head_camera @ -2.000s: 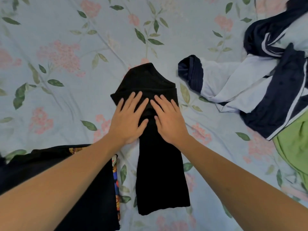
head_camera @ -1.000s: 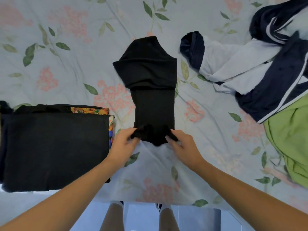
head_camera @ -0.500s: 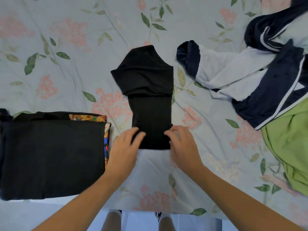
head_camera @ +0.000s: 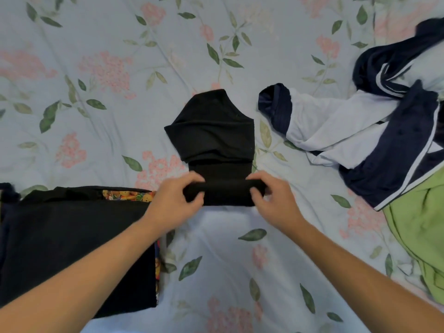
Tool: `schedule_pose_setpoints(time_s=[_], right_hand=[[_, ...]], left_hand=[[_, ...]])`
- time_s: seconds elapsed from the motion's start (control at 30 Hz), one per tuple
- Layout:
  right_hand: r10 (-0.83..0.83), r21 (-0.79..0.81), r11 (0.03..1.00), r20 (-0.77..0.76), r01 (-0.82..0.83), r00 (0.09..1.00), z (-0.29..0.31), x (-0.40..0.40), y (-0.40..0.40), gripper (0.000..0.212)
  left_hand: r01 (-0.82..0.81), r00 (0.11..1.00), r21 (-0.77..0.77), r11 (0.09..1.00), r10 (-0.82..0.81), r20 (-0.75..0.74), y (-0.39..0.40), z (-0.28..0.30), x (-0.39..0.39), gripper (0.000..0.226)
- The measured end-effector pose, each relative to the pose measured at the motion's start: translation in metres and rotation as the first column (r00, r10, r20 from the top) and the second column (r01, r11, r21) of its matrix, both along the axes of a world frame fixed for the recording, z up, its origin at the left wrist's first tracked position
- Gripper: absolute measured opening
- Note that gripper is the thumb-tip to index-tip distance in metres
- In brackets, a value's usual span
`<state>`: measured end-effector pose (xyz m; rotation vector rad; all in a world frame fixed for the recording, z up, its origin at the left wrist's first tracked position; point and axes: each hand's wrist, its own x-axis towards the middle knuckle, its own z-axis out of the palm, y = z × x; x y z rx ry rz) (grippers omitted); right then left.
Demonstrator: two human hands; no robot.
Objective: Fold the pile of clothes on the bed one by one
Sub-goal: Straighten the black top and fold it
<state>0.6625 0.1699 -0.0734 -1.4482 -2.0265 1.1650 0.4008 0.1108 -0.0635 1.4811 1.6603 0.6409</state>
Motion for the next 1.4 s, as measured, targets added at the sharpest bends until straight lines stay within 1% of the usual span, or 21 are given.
schedule_pose_setpoints(time_s=[0.03, 0.1, 0.17, 0.2, 0.3, 0.37, 0.4, 0.47, 0.53, 0.57, 0.63, 0.7, 0.77, 0.83, 0.87, 0.97, 1.07, 1.13, 1.23, 1.33, 1.4], right_hand=[[-0.039, -0.047, 0.998, -0.038, 0.037, 0.998, 0.007, -0.006, 0.024, 0.024], [-0.113, -0.086, 0.990, -0.062, 0.107, 0.992, 0.013, -0.023, 0.077, 0.021], [-0.238, -0.105, 0.967, -0.054, 0.232, 0.970, 0.013, -0.045, 0.129, 0.017], [-0.312, -0.119, 0.945, -0.046, 0.305, 0.949, 0.012, -0.053, 0.149, 0.021], [-0.481, -0.130, 0.867, 0.036, 0.482, 0.876, 0.004, -0.067, 0.168, 0.044], [-0.470, -0.169, 0.858, 0.124, 0.486, 0.874, -0.001, -0.069, 0.149, 0.060], [-0.447, -0.243, 0.847, 0.158, 0.473, 0.880, -0.006, -0.069, 0.137, 0.066], [-0.443, -0.385, 0.789, 0.183, 0.478, 0.878, -0.013, -0.072, 0.119, 0.074], [-0.513, -0.455, 0.716, 0.171, 0.529, 0.841, -0.019, -0.075, 0.118, 0.077], [-0.555, -0.496, 0.671, 0.158, 0.551, 0.817, -0.021, -0.077, 0.122, 0.078], [-0.609, -0.586, 0.590, 0.128, 0.555, 0.782, -0.024, -0.079, 0.131, 0.075], [-0.598, -0.677, 0.546, 0.097, 0.494, 0.796, -0.023, -0.078, 0.135, 0.063], [-0.559, -0.748, 0.525, 0.055, 0.405, 0.828, -0.016, -0.079, 0.134, 0.051], [-0.537, -0.764, 0.545, -0.002, 0.345, 0.844, -0.007, -0.080, 0.130, 0.041], [-0.533, -0.752, 0.568, -0.026, 0.335, 0.846, -0.004, -0.080, 0.126, 0.041], [-0.532, -0.721, 0.620, -0.097, 0.309, 0.841, 0.008, -0.081, 0.106, 0.052], [-0.507, -0.708, 0.660, -0.173, 0.251, 0.844, 0.030, -0.090, 0.077, 0.057], [-0.484, -0.704, 0.679, -0.216, 0.208, 0.848, 0.049, -0.101, 0.050, 0.060], [-0.473, -0.725, 0.674, -0.278, 0.141, 0.836, 0.074, -0.126, 0.002, 0.062], [-0.456, -0.736, 0.671, -0.320, 0.085, 0.831, 0.099, -0.158, -0.051, 0.063], [-0.443, -0.743, 0.666, -0.324, 0.065, 0.836, 0.110, -0.180, -0.087, 0.061]], left_hand=[[-0.080, 0.994, -0.008, 0.997, 0.080, 0.072, 0.023, 0.008, -0.006, 0.021], [-0.185, 0.971, -0.008, 0.983, 0.184, 0.154, 0.076, 0.015, -0.019, 0.016], [-0.275, 0.945, -0.042, 0.961, 0.278, 0.171, 0.131, 0.012, -0.029, 0.019], [-0.324, 0.933, -0.069, 0.944, 0.331, 0.140, 0.156, 0.009, -0.032, 0.025], [-0.439, 0.898, -0.063, 0.896, 0.438, -0.038, 0.194, -0.001, -0.032, 0.047], [-0.499, 0.861, -0.064, 0.864, 0.486, -0.150, 0.192, -0.009, -0.034, 0.069], [-0.517, 0.852, -0.118, 0.848, 0.495, -0.173, 0.184, -0.013, -0.036, 0.082], [-0.511, 0.860, -0.294, 0.808, 0.486, -0.157, 0.167, -0.025, -0.040, 0.108], [-0.486, 0.871, -0.392, 0.781, 0.468, -0.149, 0.157, -0.034, -0.043, 0.117], [-0.482, 0.871, -0.407, 0.776, 0.474, -0.130, 0.157, -0.037, -0.044, 0.113], [-0.470, 0.854, -0.452, 0.758, 0.520, -0.016, 0.162, -0.037, -0.045, 0.088], [-0.432, 0.823, -0.506, 0.747, 0.556, 0.118, 0.165, -0.036, -0.047, 0.066], [-0.377, 0.806, -0.550, 0.745, 0.557, 0.202, 0.163, -0.032, -0.050, 0.056], [-0.329, 0.804, -0.550, 0.768, 0.533, 0.263, 0.156, -0.029, -0.052, 0.047], [-0.317, 0.800, -0.541, 0.779, 0.526, 0.289, 0.150, -0.025, -0.052, 0.045], [-0.304, 0.783, -0.521, 0.798, 0.521, 0.340, 0.126, -0.007, -0.055, 0.064], [-0.314, 0.787, -0.477, 0.821, 0.506, 0.352, 0.092, 0.021, -0.069, 0.055], [-0.334, 0.791, -0.456, 0.825, 0.508, 0.340, 0.063, 0.047, -0.082, 0.055], [-0.359, 0.789, -0.449, 0.818, 0.523, 0.323, 0.012, 0.092, -0.106, 0.042], [-0.391, 0.761, -0.474, 0.789, 0.567, 0.316, -0.045, 0.130, -0.136, 0.034], [-0.433, 0.723, -0.487, 0.759, 0.615, 0.316, -0.083, 0.146, -0.158, 0.030]])
